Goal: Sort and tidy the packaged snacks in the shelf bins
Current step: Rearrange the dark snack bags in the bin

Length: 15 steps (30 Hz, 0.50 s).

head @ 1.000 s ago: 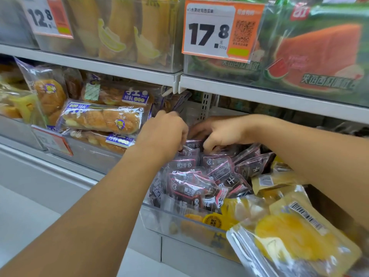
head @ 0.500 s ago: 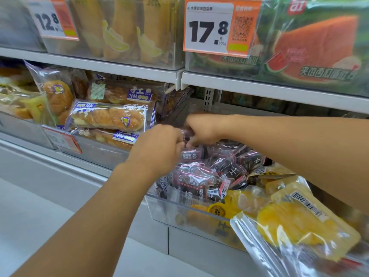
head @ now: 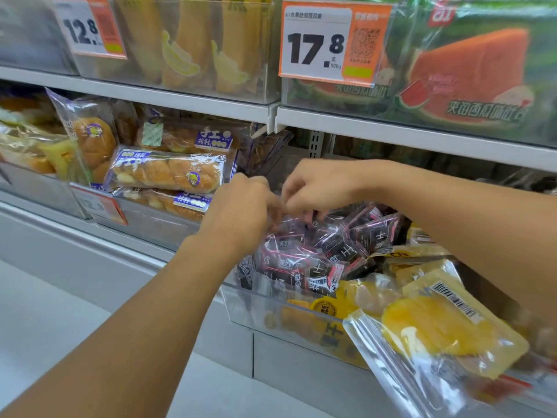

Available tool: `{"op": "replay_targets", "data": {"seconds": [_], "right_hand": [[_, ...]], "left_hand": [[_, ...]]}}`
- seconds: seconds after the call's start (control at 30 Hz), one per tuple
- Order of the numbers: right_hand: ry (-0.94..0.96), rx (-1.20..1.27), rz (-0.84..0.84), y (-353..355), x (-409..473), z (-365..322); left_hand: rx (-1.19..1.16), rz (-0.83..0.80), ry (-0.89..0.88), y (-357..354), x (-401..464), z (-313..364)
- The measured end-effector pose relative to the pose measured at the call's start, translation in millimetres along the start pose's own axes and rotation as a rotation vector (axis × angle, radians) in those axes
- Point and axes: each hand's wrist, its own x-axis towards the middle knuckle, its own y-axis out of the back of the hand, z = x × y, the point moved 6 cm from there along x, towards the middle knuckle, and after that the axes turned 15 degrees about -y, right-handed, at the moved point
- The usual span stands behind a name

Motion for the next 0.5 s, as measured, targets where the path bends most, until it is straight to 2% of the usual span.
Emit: {"op": "replay_targets", "data": {"seconds": [0.03, 0.07, 0.2, 0.27, 0.37, 0.43, 0.5], "right_hand": [[-0.033, 0.011, -0.127, -11, -2, 3], [-0.055, 0.006, -0.175, -19, 0, 7], [-0.11, -0.089, -0.015, -30, 23, 9], [-0.055, -0.241, 0.14, -31, 31, 1], [-0.001, -0.303, 0.353, -26, 29, -1], [-0.014, -0.339, 0.343, -29, 27, 3], [-0.045, -0.382, 0.232, -32, 17, 4]], "left_hand": [[0.003, 0.014, -0.005, 2, 2, 1], [-0.015, 0.028, -0.005, 3, 4, 1], [-0.088, 0.125, 0.032, 6, 4, -4], [-0.113, 0.169, 0.05, 7, -1, -5], [-0.056, 0.191, 0.02, 4, -8, -1], [0.033, 0.158, -0.035, 0, -11, 5], [0.107, 0.123, -0.077, 1, -14, 12]]}}
